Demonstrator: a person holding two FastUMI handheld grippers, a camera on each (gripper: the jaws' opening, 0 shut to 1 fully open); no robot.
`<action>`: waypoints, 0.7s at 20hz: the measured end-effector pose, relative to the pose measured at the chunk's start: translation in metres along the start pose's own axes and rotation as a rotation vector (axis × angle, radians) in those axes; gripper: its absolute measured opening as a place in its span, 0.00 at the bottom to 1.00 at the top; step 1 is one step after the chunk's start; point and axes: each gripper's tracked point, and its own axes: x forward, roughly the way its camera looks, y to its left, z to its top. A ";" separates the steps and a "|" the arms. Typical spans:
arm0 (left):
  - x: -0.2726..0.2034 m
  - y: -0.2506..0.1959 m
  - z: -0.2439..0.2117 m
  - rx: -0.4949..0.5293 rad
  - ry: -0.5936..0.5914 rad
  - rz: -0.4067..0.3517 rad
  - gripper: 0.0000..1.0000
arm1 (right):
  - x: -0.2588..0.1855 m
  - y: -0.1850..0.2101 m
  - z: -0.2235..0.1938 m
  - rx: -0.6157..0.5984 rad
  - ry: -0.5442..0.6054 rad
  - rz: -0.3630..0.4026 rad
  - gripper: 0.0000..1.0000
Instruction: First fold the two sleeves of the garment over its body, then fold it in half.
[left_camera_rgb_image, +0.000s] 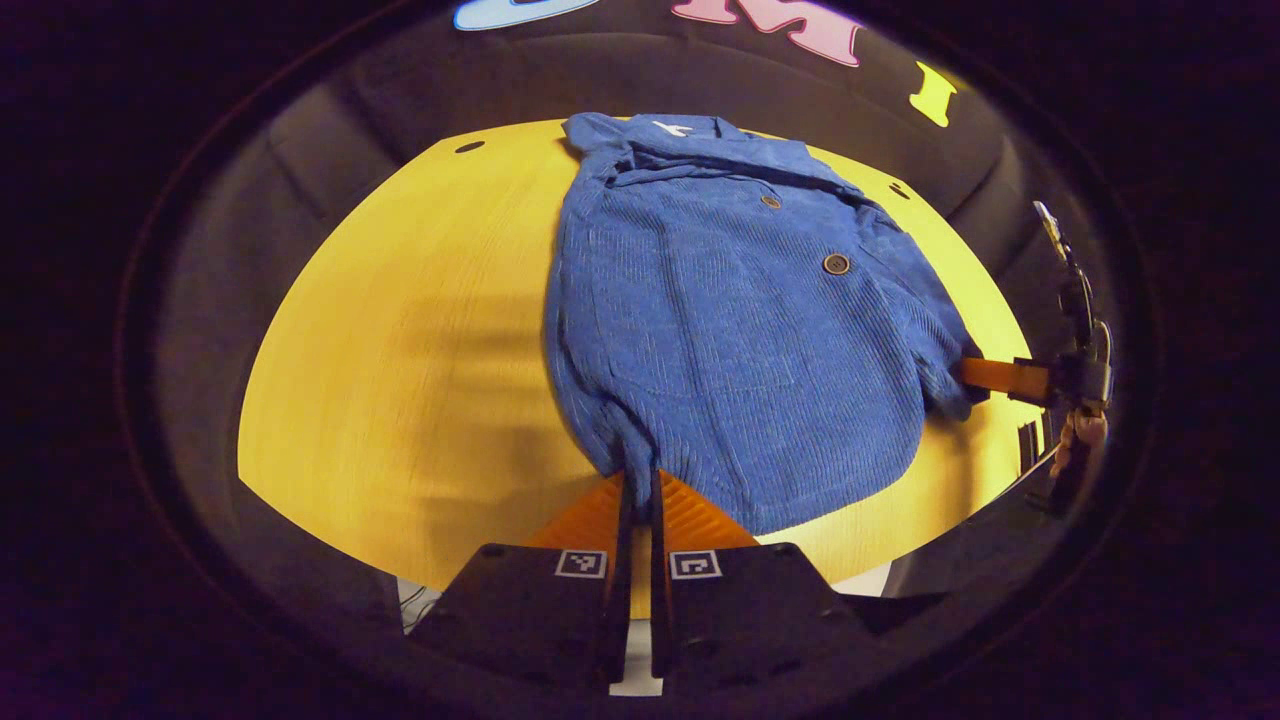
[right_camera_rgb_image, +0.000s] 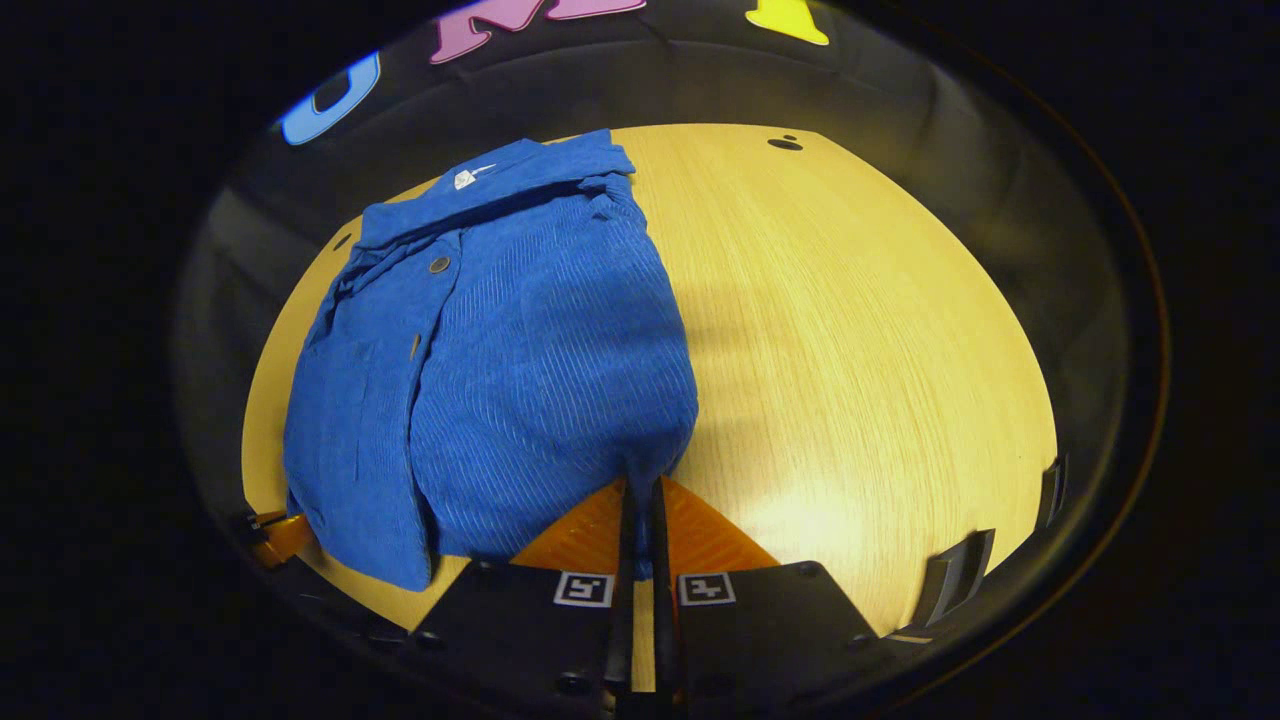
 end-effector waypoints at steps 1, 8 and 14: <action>0.001 -0.008 0.002 -0.011 -0.007 -0.044 0.07 | 0.000 0.006 -0.001 -0.013 -0.002 0.039 0.10; -0.011 -0.027 0.023 -0.077 -0.065 -0.106 0.00 | -0.009 0.021 0.022 0.002 -0.004 0.155 0.01; -0.061 -0.026 0.124 -0.097 -0.240 -0.147 0.00 | -0.045 0.049 0.124 -0.020 -0.160 0.234 0.01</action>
